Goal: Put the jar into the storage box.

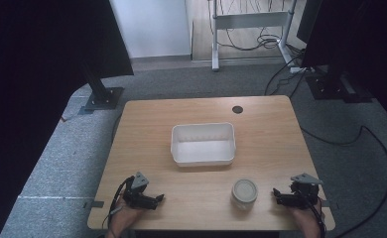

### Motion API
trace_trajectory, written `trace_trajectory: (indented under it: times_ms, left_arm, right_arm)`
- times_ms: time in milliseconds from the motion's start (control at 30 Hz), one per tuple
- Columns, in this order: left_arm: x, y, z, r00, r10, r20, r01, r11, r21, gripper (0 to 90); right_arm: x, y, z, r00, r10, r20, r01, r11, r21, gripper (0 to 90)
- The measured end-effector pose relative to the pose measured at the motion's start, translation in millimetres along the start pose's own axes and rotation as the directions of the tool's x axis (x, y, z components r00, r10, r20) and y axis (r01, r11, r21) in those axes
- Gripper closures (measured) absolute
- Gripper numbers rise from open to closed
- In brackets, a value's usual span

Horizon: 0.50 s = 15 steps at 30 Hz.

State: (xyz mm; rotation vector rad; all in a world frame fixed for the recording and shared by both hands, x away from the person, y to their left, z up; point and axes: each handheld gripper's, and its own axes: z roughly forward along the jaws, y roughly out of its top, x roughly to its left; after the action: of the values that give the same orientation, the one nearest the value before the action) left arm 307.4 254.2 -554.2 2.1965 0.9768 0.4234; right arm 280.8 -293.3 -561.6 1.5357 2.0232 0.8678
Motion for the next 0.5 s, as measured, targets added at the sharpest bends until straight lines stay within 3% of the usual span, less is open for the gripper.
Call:
trace_trajectory:
  times_ms: [500]
  left_arm:
    - [-8.1, 4.0, -1.1, 0.9999, 0.005, 0.011, -0.005, 0.9999, -0.013, 5.9]
  right_arm:
    - [0.0, 0.0, 0.0, 1.0000, -0.001, -0.001, 0.001, 1.000, -0.001, 0.4]
